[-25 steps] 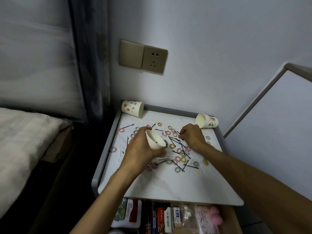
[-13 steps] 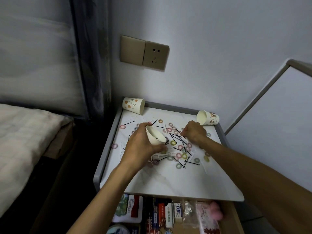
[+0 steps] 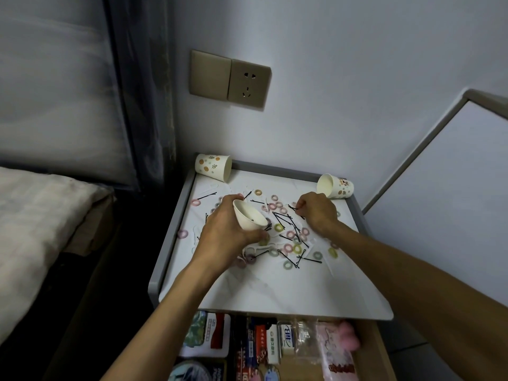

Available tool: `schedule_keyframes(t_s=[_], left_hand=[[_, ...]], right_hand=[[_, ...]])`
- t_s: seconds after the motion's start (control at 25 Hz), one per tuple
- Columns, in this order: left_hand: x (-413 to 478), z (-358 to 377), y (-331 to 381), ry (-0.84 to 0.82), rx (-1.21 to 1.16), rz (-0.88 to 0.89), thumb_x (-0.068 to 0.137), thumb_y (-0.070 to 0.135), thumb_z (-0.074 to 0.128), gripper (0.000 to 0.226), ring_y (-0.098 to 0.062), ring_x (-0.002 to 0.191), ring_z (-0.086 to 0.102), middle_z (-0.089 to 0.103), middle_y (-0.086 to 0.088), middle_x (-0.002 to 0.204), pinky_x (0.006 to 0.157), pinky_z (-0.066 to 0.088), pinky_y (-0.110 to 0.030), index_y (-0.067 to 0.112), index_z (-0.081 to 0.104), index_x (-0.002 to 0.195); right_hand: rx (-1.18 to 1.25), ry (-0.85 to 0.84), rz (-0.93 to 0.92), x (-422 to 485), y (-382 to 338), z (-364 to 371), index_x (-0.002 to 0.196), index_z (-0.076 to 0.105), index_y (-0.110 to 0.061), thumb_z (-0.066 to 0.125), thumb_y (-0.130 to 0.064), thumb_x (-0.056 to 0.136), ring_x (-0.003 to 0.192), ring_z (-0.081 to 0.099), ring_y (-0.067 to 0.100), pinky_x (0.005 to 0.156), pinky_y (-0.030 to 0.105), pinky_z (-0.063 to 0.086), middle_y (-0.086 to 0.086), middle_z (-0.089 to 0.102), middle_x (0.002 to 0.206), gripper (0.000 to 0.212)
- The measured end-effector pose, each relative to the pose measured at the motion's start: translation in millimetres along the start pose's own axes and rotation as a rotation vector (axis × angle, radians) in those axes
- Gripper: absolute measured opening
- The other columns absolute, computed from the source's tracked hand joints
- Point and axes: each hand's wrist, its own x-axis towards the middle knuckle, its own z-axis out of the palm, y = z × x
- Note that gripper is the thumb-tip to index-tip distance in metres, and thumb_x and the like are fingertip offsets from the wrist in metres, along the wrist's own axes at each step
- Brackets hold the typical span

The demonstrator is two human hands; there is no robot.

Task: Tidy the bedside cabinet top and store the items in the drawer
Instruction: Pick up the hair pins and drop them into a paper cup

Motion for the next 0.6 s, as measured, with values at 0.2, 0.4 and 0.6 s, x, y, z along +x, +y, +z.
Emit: schedule_keyframes(t_s=[0.2,0.4,0.6], left_hand=[[0,2,-1,0.001,0.0,-0.003,0.059,0.034,0.089,0.078,-0.02,0.102,0.057,0.062,0.005,0.108,0.072,0.047,-0.026,0.025,0.05,0.127],[0,2,-1,0.005,0.009,-0.002,0.059,0.034,0.089,0.077,-0.02,0.102,0.057,0.062,0.006,0.107,0.072,0.043,-0.028,0.025,0.051,0.125],[0,0,-1,0.007,0.012,0.0,0.057,0.036,0.088,0.076,-0.02,0.103,0.057,0.062,0.005,0.108,0.074,0.046,-0.032,0.027,0.051,0.123]], right_hand=[[-0.272,0.064,-0.05,-2,-6,2,0.096,0.071,-0.01,0.065,-0.022,0.09,0.087,0.068,0.03,0.067,0.031,0.045,0.011,0.072,0.095,0.015],[-0.558,-0.009,-0.192,-11,-16,4,0.103,0.064,-0.007,0.055,0.002,0.087,0.096,0.066,0.028,0.068,0.031,0.04,0.012,0.069,0.103,0.021],[-0.28,-0.019,-0.212,-11,-5,-5,0.105,0.062,-0.003,0.052,0.001,0.09,0.086,0.065,0.034,0.069,0.036,0.052,0.018,0.068,0.098,0.018]])
